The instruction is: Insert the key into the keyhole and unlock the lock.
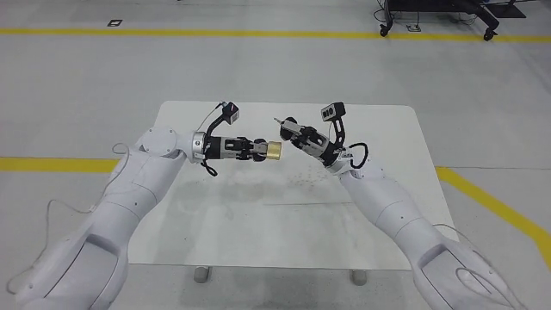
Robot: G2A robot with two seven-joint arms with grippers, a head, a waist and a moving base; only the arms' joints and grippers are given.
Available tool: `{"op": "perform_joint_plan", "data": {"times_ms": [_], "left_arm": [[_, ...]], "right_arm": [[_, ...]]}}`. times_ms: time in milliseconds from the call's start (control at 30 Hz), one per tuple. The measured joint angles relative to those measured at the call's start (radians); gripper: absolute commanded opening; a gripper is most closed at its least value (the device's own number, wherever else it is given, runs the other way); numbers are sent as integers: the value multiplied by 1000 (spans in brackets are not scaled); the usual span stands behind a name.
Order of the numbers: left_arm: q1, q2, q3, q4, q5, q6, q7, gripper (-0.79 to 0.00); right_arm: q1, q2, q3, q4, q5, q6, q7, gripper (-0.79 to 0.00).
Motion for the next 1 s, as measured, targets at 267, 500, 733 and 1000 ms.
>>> {"op": "perform_joint_plan", "data": {"times_ms": [267, 500, 733, 1000], "left_arm": [[2, 1, 4, -12, -23, 8, -8, -785], [1, 3, -1, -2, -49, 19, -19, -785], [-5, -3, -13, 48, -98, 38, -38, -785], [-37, -14, -10, 122, -39, -12, 12, -785]], "right_arm": [[20, -7, 16, 33, -48, 9, 9, -785], [29, -33, -11, 42, -75, 31, 31, -785], [2, -27, 0, -6, -109, 49, 49, -785], [-30, -11, 32, -61, -127, 43, 43, -785]]}}
